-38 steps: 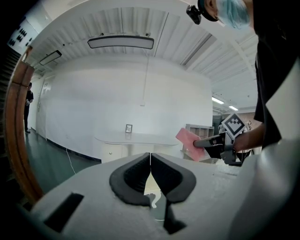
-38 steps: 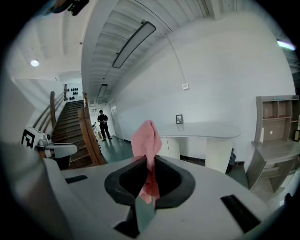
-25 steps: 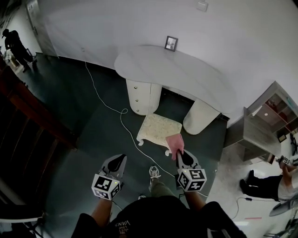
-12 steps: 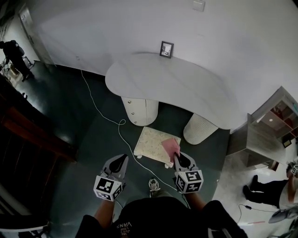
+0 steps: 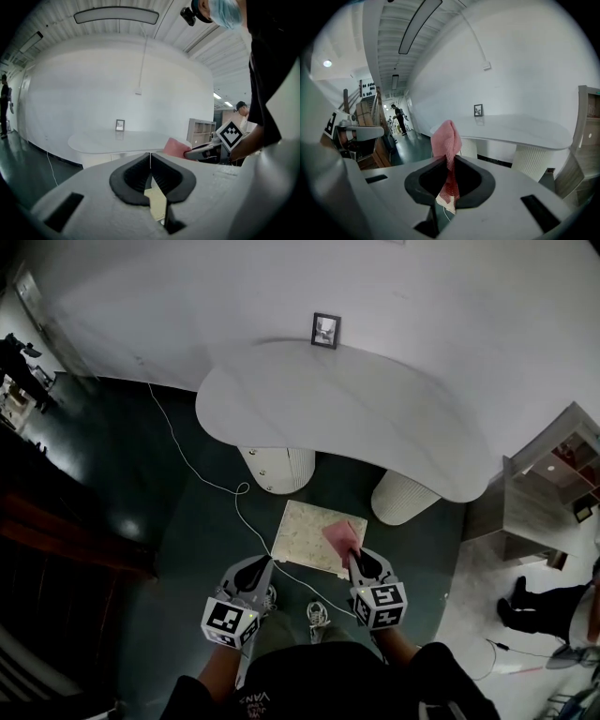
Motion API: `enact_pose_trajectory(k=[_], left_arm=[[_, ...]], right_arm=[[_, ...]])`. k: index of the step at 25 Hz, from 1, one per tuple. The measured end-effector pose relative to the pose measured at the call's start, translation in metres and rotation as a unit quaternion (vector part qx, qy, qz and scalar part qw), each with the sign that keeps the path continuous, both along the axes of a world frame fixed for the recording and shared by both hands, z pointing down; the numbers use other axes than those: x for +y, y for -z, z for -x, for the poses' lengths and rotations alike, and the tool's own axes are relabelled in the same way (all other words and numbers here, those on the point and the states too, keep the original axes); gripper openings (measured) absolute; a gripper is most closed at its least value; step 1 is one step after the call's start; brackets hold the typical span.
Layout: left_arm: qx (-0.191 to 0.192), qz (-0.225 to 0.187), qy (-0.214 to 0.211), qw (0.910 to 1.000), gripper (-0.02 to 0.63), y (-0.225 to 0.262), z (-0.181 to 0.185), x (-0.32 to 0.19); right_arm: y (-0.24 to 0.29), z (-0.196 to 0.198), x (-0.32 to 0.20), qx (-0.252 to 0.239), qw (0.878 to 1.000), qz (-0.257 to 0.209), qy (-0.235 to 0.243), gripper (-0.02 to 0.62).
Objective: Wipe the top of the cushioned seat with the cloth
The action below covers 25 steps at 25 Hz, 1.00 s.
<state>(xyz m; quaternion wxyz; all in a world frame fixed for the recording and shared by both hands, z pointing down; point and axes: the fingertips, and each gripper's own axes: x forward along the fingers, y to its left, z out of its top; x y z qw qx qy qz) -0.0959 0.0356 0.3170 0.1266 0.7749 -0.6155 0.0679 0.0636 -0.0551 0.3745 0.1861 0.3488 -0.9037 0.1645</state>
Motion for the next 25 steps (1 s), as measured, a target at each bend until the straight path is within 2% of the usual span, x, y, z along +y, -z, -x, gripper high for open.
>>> enact_pose_trajectory(k=[12,20,25], left_arm=[[0.013,0.035,-0.089,0.9953,0.020,-0.036,0.055,-0.063],[-0.003,0.057,-0.137,0.9888,0.020,-0.076,0.084,-0.101],[0.009,0.063,-0.152,0.9863,0.020,-0.105,0.093,-0.116]], right_arm=[[-0.028,0.054,-0.040,0.001,0.994,0.028,-0.103,0.037],[-0.070,0.083,-0.068,0.004,0.988,0.049,-0.143,0.035],[-0.112,0.093,-0.081,0.016,0.985,0.057,-0.160,0.035]])
